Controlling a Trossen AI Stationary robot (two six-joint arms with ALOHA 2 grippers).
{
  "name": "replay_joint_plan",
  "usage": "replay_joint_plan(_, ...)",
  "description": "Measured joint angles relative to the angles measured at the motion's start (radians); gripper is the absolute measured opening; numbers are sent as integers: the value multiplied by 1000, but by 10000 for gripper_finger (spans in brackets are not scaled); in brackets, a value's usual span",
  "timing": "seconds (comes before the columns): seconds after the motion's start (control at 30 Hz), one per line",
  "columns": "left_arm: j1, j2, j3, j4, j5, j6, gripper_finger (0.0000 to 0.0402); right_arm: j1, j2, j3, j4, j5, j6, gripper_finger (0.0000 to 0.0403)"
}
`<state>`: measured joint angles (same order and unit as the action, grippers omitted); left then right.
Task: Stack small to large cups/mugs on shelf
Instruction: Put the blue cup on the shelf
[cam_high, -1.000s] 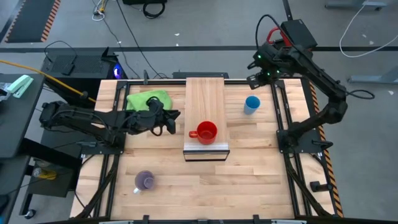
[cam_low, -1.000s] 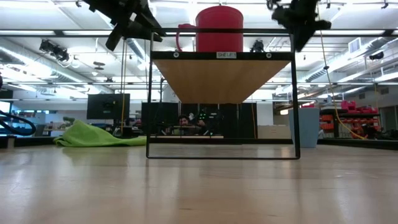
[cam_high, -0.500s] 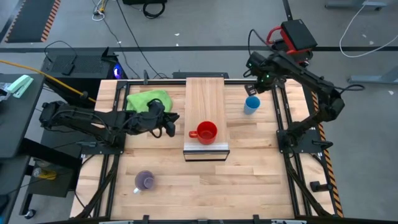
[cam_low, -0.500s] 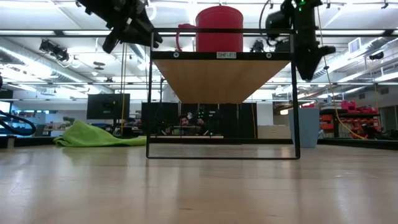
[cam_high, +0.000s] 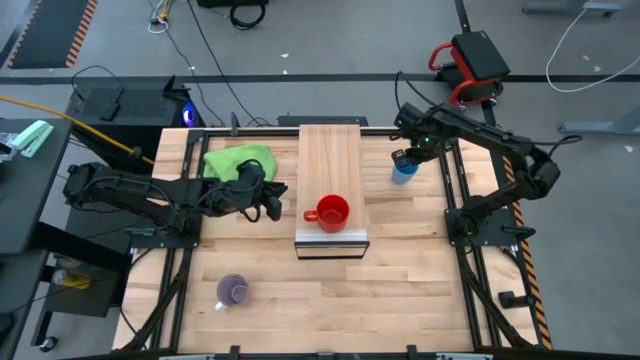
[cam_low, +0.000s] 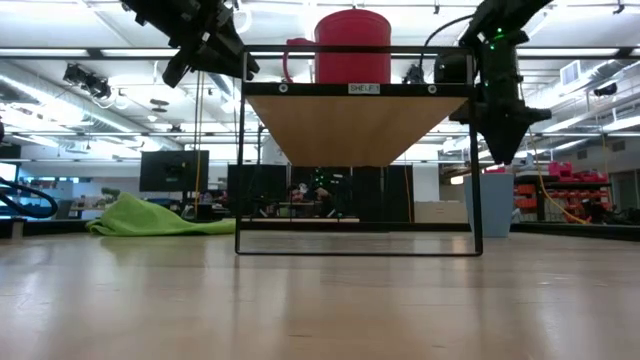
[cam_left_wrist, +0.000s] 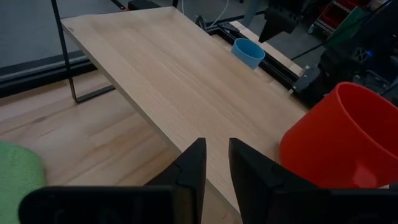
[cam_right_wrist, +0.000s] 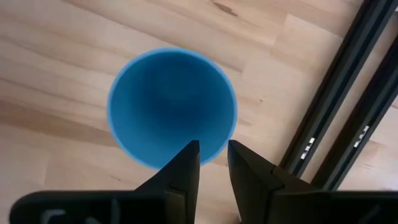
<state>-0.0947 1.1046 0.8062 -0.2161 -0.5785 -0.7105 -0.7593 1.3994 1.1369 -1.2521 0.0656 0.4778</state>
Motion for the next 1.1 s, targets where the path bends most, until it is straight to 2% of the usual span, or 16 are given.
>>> replay_joint_plan(0.47, 0, 0, 0, 1, 0, -12, 73, -58, -1, -48, 57, 27, 8, 91)
replay_joint_plan(1.1, 0, 0, 0, 1, 0, -12, 74, -59, -1, -48, 74, 27, 23, 91)
